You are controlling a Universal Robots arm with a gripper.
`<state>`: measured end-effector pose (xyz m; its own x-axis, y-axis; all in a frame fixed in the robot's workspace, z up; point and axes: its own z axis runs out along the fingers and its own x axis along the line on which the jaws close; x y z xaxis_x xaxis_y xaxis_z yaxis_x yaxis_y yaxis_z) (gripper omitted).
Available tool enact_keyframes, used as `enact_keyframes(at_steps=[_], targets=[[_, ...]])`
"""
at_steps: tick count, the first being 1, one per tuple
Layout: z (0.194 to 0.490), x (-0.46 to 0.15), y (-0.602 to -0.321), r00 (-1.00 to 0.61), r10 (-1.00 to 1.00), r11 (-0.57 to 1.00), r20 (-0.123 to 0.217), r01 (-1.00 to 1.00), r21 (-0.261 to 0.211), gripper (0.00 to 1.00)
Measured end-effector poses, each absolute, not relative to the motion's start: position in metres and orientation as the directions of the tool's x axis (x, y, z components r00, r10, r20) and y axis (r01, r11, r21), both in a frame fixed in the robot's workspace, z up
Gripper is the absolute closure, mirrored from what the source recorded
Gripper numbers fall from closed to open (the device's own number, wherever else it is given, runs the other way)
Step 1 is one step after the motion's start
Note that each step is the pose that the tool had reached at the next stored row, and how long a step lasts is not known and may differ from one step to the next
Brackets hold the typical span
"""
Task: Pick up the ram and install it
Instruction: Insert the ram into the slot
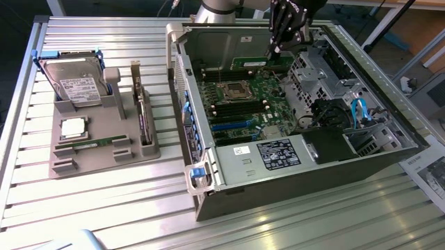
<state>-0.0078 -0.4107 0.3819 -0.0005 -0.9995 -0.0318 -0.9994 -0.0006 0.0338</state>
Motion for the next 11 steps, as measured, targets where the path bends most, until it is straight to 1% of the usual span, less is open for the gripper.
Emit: enact_keyframes(at_steps=[4,11], targets=[[0.381,-0.008,-0.411,-0.001,-0.999,0.0,-0.032,-0.999,0.034,0.88],[0.364,-0.008,-0.411,-0.001,-0.999,0.0,-0.032,-0.999,0.034,0.88]])
